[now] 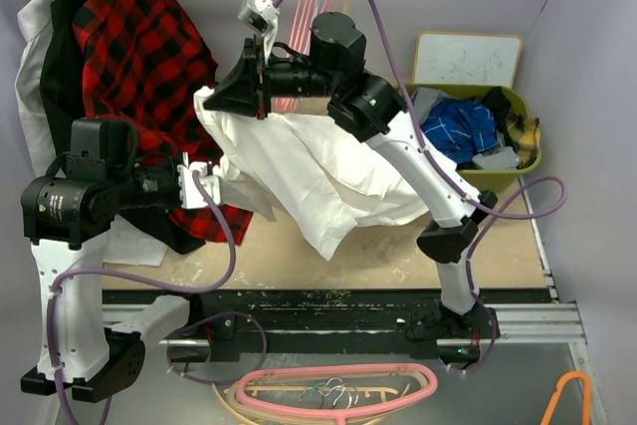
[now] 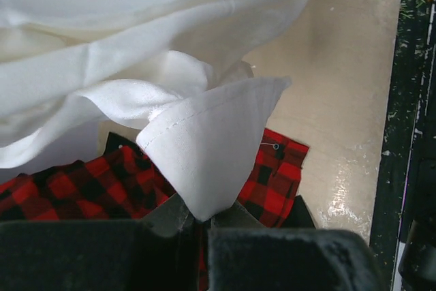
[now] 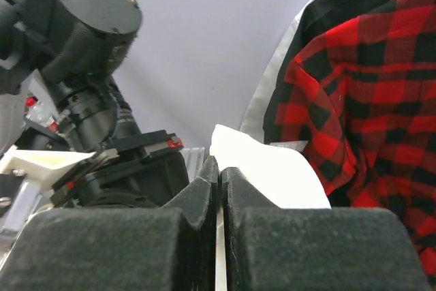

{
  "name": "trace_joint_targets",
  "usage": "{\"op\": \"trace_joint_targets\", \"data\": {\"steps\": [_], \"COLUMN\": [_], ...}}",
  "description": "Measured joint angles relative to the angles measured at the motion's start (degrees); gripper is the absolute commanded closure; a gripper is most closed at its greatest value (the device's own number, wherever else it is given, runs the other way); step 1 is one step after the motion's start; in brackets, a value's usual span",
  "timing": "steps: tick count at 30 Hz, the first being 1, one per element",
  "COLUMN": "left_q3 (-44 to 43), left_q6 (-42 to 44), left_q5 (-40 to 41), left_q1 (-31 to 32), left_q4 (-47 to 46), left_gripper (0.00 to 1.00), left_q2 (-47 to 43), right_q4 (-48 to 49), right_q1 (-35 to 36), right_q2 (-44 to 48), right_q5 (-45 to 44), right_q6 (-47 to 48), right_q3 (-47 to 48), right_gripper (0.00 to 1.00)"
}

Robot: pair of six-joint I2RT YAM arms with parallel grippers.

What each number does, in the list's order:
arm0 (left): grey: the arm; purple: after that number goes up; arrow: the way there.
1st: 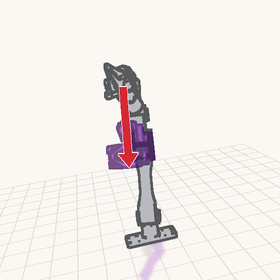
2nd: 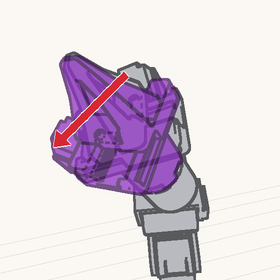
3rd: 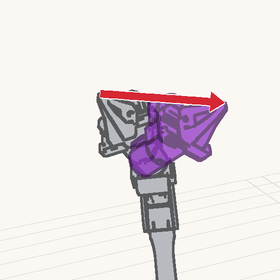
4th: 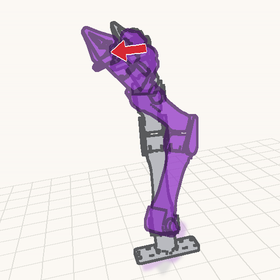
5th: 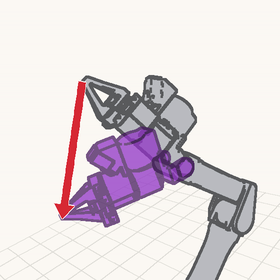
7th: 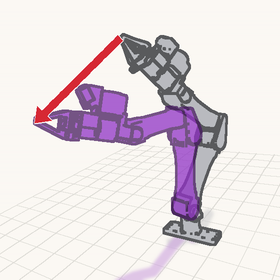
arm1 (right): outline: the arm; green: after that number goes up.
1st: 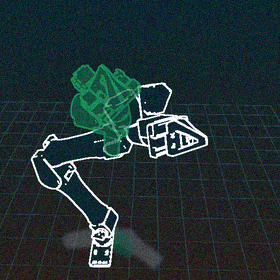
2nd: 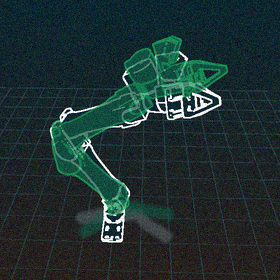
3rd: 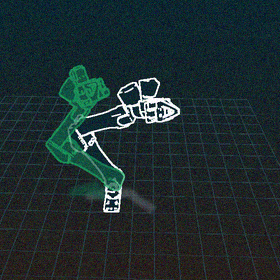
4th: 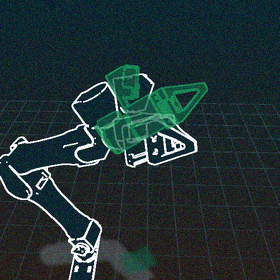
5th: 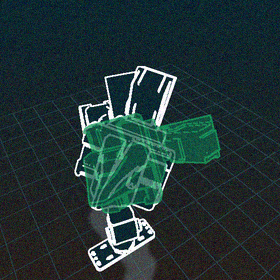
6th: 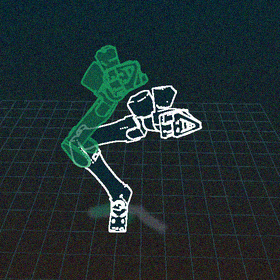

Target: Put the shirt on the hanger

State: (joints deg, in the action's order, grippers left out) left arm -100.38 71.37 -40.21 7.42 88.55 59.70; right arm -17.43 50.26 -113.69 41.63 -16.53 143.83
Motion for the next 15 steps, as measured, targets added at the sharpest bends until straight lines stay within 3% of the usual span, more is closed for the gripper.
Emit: {"op": "trace_joint_targets", "data": {"steps": [6, 11, 12, 15], "left_q3": [-6.7, -18.0, -20.4, -25.2], "left_q6": [-3.1, -7.5, -8.4, -10.4], "left_q5": [2.1, 4.2, 4.5, 4.8], "left_q1": [-1.7, -2.5, -2.5, -2.7], "left_q4": [0.5, 1.2, 1.3, 1.2], "left_gripper": [1.00, 1.00, 1.00, 1.00], "left_q2": [1.8, 4.5, 4.9, 5.8], "right_q4": [4.9, 8.6, 9.1, 10.6], "right_q1": [1.1, 2.4, 2.6, 2.7], "right_q2": [-5.0, -7.9, -7.9, -7.3], "right_q5": [-1.5, -1.5, -1.3, -1.7], "right_q6": [-3.9, -6.6, -7.1, -7.6], "right_q3": [2.7, 3.5, 3.5, 3.5], "right_gripper": [1.00, 0.97, 0.83, 0.11]}}
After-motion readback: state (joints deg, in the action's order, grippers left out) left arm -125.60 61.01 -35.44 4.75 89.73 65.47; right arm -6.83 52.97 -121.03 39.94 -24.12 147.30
